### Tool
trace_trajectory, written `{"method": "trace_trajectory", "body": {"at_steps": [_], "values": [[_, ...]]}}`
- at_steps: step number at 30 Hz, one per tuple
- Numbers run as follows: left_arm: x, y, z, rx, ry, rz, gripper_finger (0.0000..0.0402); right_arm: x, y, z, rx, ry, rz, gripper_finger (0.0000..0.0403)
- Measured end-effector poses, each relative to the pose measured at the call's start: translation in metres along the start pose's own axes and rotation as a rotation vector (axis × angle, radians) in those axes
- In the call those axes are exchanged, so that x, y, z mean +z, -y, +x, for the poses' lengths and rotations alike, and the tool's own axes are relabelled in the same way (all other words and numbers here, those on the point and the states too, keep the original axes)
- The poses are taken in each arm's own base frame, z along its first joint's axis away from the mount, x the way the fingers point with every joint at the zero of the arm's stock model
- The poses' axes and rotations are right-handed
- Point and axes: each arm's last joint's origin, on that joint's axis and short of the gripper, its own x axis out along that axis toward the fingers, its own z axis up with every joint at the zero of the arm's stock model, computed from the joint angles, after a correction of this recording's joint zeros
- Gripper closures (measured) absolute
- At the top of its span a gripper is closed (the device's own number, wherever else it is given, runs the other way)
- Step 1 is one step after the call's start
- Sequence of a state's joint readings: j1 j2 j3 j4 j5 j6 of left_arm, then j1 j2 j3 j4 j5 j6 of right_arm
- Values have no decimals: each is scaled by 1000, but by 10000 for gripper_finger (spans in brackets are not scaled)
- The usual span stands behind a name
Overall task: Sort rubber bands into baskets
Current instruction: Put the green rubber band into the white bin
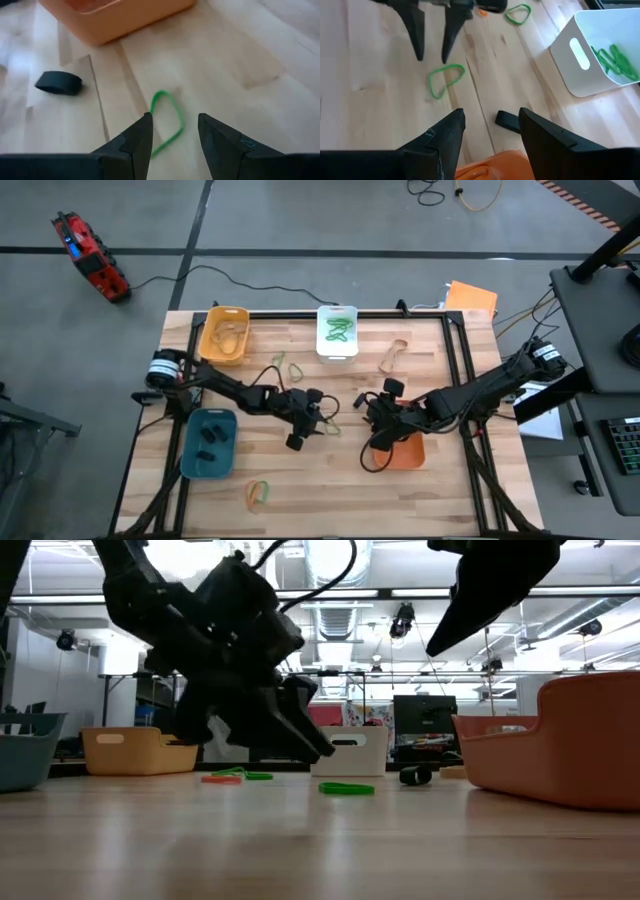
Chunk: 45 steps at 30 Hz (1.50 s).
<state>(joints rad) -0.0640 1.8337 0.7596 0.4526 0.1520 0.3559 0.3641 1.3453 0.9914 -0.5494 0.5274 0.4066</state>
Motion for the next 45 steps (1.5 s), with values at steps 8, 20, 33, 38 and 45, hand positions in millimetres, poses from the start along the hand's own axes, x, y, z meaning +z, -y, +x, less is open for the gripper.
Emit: {"method": "trace_trajectory", "body": {"at_steps": [8,20,33,38,45], "values": [[-15,2,15,-5,-19,61,260,-1,0,1,1,2,24,216],[-25,2,25,-2,-6,47,276,-1,0,1,3,4,69,215],[-26,4,26,-35,-5,4,398,0,0,1,5,7,69,216],[-20,2,20,-17,-2,24,401,-1,-3,5,23,51,56,216],[7,-10,-2,60,97,61,401,-7,-9,18,72,231,-88,216]]}}
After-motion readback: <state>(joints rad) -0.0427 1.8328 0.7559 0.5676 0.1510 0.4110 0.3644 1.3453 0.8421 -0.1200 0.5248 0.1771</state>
